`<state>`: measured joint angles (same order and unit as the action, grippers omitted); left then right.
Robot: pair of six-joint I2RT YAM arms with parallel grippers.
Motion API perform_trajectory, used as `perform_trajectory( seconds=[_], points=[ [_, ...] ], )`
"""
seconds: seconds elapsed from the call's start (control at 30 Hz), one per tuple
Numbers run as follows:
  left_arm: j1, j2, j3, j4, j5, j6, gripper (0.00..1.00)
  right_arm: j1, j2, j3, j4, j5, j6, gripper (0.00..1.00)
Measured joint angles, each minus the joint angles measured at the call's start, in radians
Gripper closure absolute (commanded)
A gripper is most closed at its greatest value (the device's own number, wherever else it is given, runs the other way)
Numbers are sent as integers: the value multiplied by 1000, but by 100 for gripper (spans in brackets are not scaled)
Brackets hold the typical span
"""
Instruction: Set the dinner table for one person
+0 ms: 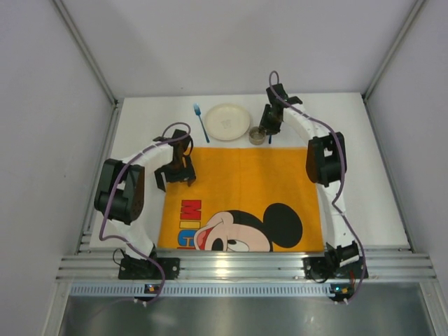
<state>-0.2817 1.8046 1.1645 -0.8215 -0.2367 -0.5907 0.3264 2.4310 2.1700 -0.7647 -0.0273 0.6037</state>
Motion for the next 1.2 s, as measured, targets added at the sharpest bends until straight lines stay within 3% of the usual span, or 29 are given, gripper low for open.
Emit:
perform_trajectory(
  seconds=[0.03,0.13,0.17,0.33,0.5,0.87,1.2],
  points=[
    [0,-5,-2,0,-2,-4,1,5,5,10,-6,9,-3,74],
    [4,-11,0,-29,-22,-10,1,18,20,40,-29,38,-19,98],
    [6,-10,5,-46,-32,-9,1,21,21,45,-31,45,-27,100],
    [17,10,64,-172,-141,-8,1,24,20,51,-55,81,-28,100],
    [25,-49,139,-169,-176,18,1,15,-48,7,-67,129,-56,100],
    [25,-36,320,-8,-77,50,1,-43,-689,-575,-5,248,-105,100],
    [25,233,665,52,64,77,2,-67,-636,-901,74,208,-82,100]
  ],
)
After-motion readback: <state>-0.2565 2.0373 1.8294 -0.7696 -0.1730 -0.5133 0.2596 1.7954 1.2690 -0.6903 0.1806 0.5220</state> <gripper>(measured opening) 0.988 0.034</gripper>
